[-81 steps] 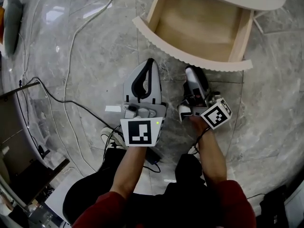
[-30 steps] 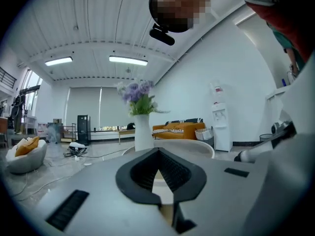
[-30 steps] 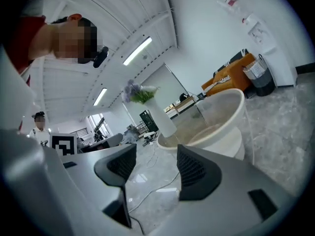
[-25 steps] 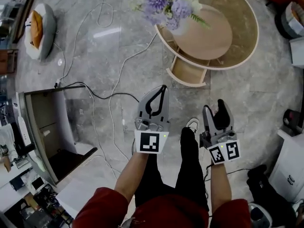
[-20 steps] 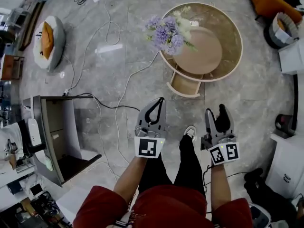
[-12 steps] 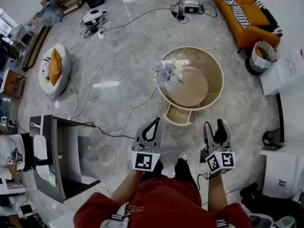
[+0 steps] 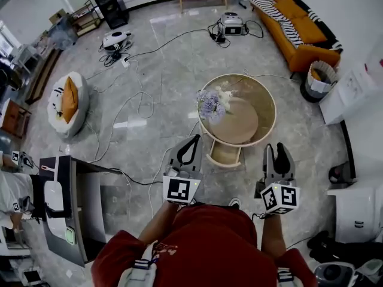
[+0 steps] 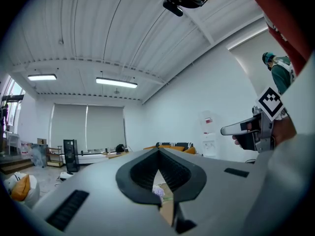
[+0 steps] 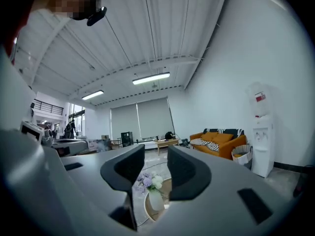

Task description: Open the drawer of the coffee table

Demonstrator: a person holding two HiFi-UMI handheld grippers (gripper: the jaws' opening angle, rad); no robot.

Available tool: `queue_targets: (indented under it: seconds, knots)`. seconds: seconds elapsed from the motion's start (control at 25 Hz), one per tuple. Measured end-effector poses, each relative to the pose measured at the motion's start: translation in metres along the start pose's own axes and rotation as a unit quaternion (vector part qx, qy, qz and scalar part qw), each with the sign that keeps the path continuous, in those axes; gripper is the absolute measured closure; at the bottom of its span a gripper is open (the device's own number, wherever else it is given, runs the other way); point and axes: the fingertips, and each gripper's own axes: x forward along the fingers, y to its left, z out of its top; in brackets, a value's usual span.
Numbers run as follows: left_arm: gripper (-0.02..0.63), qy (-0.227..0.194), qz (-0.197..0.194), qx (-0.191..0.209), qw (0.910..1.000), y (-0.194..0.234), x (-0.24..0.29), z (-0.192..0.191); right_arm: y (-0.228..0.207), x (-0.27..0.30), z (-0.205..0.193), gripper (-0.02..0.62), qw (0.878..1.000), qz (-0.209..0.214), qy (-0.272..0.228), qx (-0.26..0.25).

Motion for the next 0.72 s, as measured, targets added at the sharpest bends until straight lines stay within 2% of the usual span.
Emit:
queue_targets:
  seconds: [0.12, 0.28, 0.4, 0.56, 0.72]
  knots:
    - [0.598, -0.008, -0.004, -0.001, 1.0, 0.005, -0.001, 0.003, 0.002, 0.0, 0.003, 0.504, 1.0, -0.011, -0.007, -0.005]
    - [0.598, -0.011, 0.002, 0.0, 0.9999, 0.01, -0.003, 0.002, 0.002, 0.001, 0.006, 0.557, 1.0, -0.019, -0.012, -0.011]
    - [0.598, -0.011, 0.004, 0.001, 0.9999, 0.012, -0.008, 0.006, 0.006, -0.003, 0.011, 0.568, 0.999, -0.029, -0.019, -0.035]
    - [0.598, -0.01, 0.012, 0.001, 0.9999, 0.014, -0.011, 0.011, 0.011, -0.001, 0.018, 0.571, 0.999, -0.019, -0.024, -0.033]
    - [0.598, -0.004, 0.014, 0.002, 0.9999, 0.012, -0.014, 0.01, 0.012, 0.0, 0.02, 0.571, 0.998, -0.014, -0.025, -0.058]
